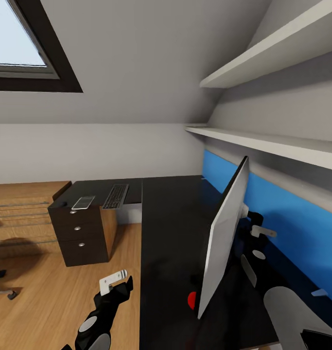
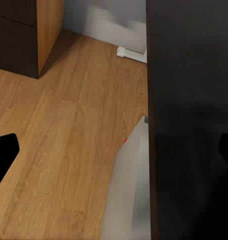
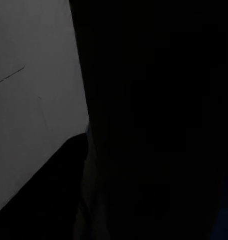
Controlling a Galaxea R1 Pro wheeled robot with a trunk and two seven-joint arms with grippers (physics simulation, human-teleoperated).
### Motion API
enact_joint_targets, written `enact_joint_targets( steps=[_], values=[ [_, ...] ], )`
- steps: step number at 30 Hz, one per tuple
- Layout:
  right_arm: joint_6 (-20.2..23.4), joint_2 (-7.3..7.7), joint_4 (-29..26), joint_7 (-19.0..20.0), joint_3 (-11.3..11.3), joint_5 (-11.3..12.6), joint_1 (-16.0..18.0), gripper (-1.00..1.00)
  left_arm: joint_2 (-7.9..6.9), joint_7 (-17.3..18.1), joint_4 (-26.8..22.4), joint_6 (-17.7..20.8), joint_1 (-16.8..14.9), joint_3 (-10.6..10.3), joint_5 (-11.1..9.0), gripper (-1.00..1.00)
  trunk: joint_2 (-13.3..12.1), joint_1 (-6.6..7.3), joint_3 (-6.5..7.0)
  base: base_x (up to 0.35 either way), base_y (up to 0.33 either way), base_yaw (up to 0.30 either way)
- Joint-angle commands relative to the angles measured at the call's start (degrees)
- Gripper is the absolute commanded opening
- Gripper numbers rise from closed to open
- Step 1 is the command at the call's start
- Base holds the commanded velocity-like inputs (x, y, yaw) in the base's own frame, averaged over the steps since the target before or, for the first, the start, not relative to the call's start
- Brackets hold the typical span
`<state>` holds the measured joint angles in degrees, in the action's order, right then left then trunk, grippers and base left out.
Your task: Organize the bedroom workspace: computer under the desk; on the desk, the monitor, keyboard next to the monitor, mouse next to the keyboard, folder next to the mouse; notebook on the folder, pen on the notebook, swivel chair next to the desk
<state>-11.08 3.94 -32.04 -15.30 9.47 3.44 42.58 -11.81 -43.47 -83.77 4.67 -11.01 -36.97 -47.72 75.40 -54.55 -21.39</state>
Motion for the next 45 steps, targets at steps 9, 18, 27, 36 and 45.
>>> enact_joint_targets(
  steps=[9, 18, 27, 36, 45],
  values=[
    [-0.35, 0.01, -0.12, -0.08, -0.07, 0.51, 0.05, -1.00, -0.11, -0.39, -0.09, 0.25, -0.07, -0.12, -0.01, 1.00, 0.04, 0.00, -0.07, 0.000, 0.000, 0.000],
    [-0.35, 0.01, -0.28, -0.08, -0.07, 0.51, 0.05, -1.00, -0.10, -0.39, -0.08, 0.25, -0.07, -0.12, -0.09, 1.00, 0.04, 0.00, -0.07, 0.000, 0.000, 0.000],
    [-0.31, -0.16, -0.39, -1.73, -3.43, 0.14, 0.05, -1.00, -0.14, -0.39, -0.08, 0.25, -0.07, -0.12, -0.10, 1.00, 0.04, 0.00, -0.07, 0.000, 0.000, 0.000],
    [-0.26, -0.16, -0.39, -3.69, -5.22, 0.06, 0.05, -1.00, -0.14, -0.39, -0.08, 0.25, -0.07, -0.12, -0.10, 1.00, 0.04, 0.00, -0.07, 0.000, 0.000, 0.000],
    [-0.26, -0.16, -0.39, -3.64, -5.49, 0.07, 0.05, -1.00, -0.14, -0.39, -0.08, 0.25, -0.07, -0.12, -0.04, 1.00, 0.04, 0.00, -0.07, 0.021, 0.000, 0.000]
  ],
)
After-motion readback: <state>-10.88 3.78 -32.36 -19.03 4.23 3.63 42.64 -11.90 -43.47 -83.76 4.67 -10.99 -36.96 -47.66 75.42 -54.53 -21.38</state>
